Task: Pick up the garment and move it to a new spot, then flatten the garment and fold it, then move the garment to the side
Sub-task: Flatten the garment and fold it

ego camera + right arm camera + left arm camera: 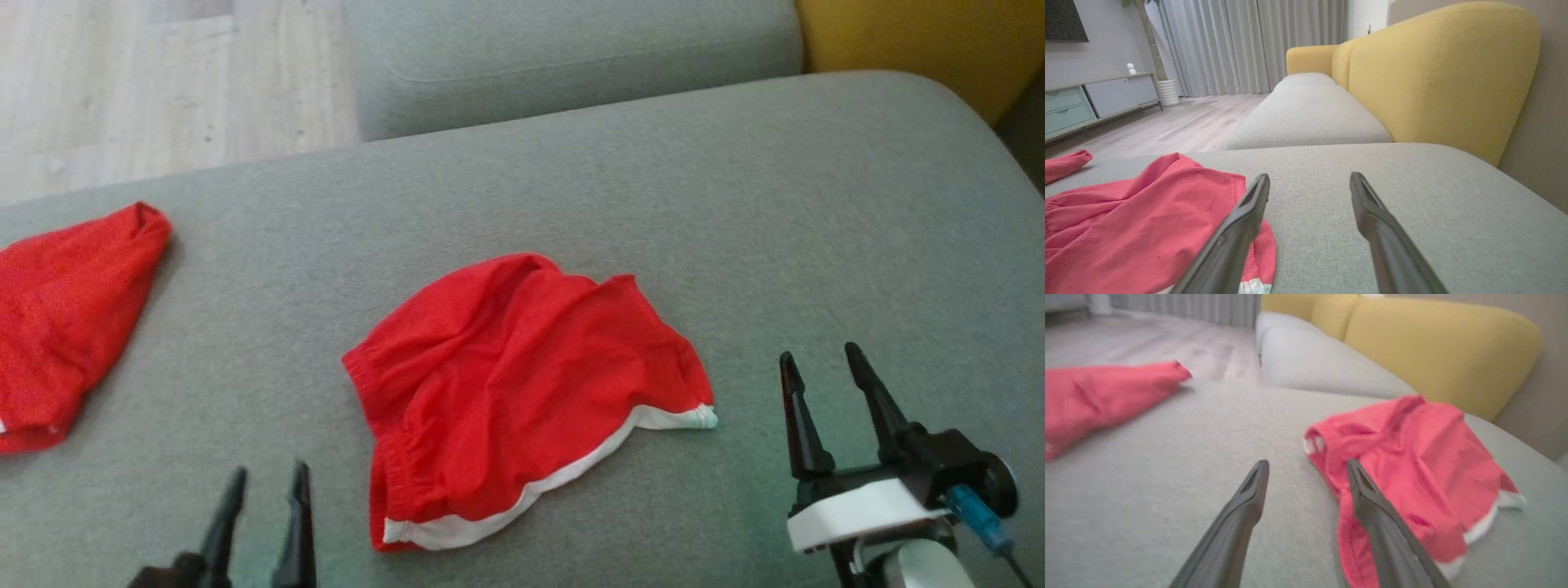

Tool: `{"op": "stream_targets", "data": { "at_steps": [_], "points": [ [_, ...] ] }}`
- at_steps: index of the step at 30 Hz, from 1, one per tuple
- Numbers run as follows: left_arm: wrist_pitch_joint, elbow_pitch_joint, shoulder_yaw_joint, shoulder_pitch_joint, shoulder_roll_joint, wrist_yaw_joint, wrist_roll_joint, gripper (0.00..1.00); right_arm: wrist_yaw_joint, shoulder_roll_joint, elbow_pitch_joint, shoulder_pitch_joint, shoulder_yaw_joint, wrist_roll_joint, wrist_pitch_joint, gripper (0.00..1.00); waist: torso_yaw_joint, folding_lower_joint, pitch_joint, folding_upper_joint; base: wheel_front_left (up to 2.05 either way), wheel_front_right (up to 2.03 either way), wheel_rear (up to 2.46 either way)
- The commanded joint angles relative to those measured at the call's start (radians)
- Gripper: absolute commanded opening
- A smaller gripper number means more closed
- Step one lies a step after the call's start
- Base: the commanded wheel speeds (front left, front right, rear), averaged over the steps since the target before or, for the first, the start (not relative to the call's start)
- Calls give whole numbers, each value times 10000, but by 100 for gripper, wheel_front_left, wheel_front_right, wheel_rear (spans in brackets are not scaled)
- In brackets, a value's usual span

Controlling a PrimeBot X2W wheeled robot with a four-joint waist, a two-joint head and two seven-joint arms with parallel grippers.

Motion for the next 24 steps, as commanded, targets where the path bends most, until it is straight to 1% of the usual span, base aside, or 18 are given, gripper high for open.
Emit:
{"op": "stream_targets", "data": {
  "at_steps": [1,3,6,9,11,14,16,19,24],
  "points": [
    [-119,-537,806,-261,-252,157,342,100,-7,-187,-395,-202,125,-91,-111,100,172,1,-90,-1,0,0,0],
    [-122,-663,1346,-108,-567,226,997,100,-7,-261,-390,-183,110,-279,-111,100,304,1,-135,-1,0,0,0],
    [-124,-406,1907,40,-925,228,2048,100,-7,-266,-331,-197,94,-598,-111,100,480,1,-163,-1,0,0,0],
    [-125,112,2511,48,-1324,314,2786,100,-7,-207,-94,-214,181,-822,-111,100,600,1,-211,-1,0,0,0],
    [-126,307,2934,-3,-1593,294,3145,100,-7,-153,100,-264,231,-858,-111,100,639,1,-230,-1,0,0,0],
    [-126,481,3412,-50,-1963,-19,3499,100,-7,-78,402,-347,249,-758,-111,100,690,1,-262,-1,0,0,0],
    [-126,529,3609,-49,-2152,-395,3686,100,-7,-45,566,-397,261,-735,-111,100,706,1,-281,-1,0,0,0],
    [-127,575,3900,-27,-2401,-824,3911,100,-7,-15,776,-445,252,-647,-111,100,722,1,-301,-1,0,0,0],
    [-127,618,4271,-2,-2663,-1278,4251,100,-7,4,972,-480,265,-586,-111,100,729,1,-318,-1,0,0,0]
  ]
}}
